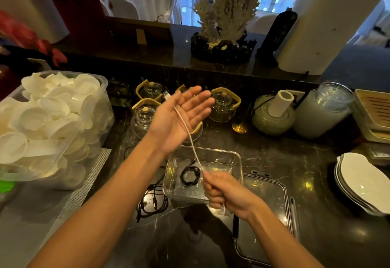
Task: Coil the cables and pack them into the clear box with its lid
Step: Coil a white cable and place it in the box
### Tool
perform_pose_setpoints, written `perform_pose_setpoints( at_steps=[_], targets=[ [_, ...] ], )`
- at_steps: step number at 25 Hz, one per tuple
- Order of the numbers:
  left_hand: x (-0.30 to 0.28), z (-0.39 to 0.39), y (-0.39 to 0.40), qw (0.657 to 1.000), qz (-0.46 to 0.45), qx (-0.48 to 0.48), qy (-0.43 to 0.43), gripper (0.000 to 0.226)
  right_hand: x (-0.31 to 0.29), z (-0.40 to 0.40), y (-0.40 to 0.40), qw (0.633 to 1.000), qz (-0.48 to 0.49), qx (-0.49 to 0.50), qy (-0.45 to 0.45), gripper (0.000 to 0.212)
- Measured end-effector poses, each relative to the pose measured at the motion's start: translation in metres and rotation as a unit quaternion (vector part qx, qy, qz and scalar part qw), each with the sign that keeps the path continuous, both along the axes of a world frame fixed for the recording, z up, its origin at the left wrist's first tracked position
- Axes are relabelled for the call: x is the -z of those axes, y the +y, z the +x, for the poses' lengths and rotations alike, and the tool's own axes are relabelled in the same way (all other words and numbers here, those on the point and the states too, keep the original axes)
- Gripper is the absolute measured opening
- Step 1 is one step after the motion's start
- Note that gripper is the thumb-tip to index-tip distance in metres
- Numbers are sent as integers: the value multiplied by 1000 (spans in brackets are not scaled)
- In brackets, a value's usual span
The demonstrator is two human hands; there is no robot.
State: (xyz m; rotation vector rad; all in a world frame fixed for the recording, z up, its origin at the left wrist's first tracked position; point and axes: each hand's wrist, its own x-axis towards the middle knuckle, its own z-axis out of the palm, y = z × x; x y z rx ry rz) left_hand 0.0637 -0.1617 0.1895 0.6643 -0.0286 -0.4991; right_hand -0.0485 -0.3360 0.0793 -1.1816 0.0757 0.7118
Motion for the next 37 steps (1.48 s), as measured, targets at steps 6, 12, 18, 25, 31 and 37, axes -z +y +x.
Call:
perform_pose_setpoints(
  at_steps=[6,12,18,25,31,37],
  targets=[
    [-1,-11,-2,996,42,46,64,44,22,21,-6,984,-24,144,106,38],
    [39,-43,-20,963,153,186,125,46,7,63,-26,967,-52,220,113,29],
    [72,-54,-27,944,209,219,131,60,-39,81,-39,975,-188,117,26,29],
    [94,-38,-37,956,213,90,181,64,-78,47,10,894,-402,11,-198,28],
    [74,-23,-30,986,82,61,134,49,-32,-10,22,948,-288,45,-128,44],
    [73,-35,-30,977,-32,176,119,40,7,-14,-13,986,-81,124,73,32]
  ],
)
